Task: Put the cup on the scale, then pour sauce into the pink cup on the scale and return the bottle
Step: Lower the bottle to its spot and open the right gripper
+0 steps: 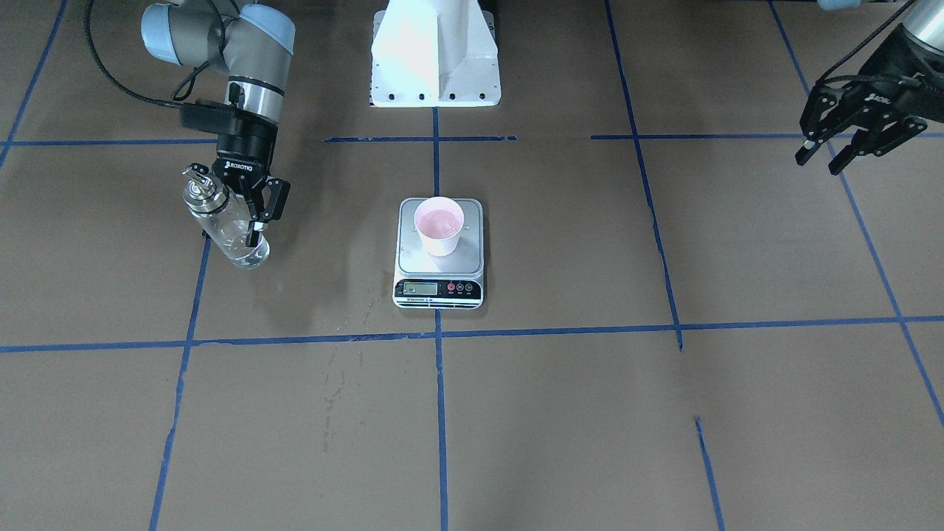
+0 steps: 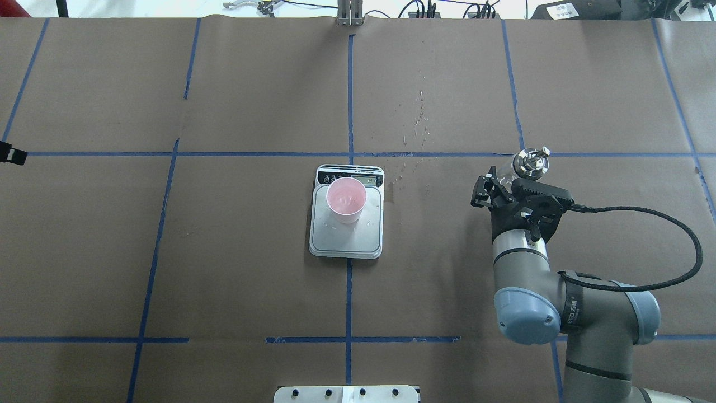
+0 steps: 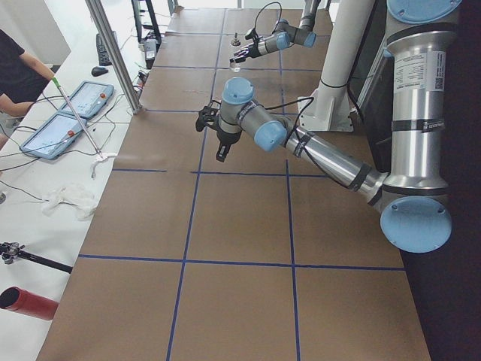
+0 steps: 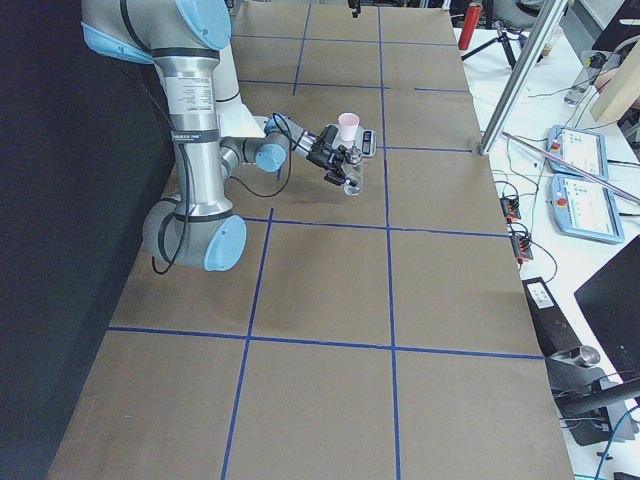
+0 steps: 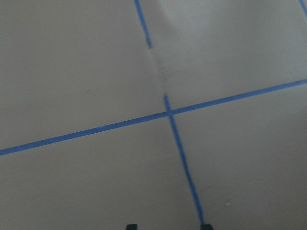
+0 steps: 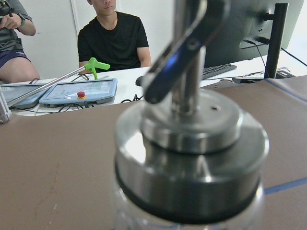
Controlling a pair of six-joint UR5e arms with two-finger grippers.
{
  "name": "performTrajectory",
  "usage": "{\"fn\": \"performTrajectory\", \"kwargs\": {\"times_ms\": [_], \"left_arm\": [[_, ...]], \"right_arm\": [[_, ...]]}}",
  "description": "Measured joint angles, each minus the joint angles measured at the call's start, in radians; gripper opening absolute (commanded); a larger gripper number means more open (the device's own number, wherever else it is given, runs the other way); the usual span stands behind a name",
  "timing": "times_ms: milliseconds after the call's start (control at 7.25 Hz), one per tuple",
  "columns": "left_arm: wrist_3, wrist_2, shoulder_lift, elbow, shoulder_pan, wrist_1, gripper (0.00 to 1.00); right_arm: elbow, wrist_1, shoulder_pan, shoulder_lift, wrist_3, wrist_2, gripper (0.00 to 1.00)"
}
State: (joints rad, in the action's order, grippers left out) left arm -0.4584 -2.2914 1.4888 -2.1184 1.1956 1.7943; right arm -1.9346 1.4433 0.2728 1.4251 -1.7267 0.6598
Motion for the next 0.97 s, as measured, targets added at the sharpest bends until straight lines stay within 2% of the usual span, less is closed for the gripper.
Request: {"fn": "performTrajectory", "kwargs": {"times_ms": [414, 828, 966], "left_arm": [[0.036, -0.007, -0.022, 0.022, 0.022, -0.018, 0.54], [0.038, -0.009, -0.024, 0.020, 0.024, -0.020, 0.54], [0.038, -0.009, -0.024, 0.021, 0.024, -0.020, 0.54]], "right_arm": [[0.040, -0.056, -0.002, 0.061, -0.006, 0.039, 0.00], [0.100, -0.132, -0.003, 0.062, 0.001, 0.064, 0.00], [0.100, -0.135, -0.002, 0.065, 0.004, 0.063, 0.41]]}}
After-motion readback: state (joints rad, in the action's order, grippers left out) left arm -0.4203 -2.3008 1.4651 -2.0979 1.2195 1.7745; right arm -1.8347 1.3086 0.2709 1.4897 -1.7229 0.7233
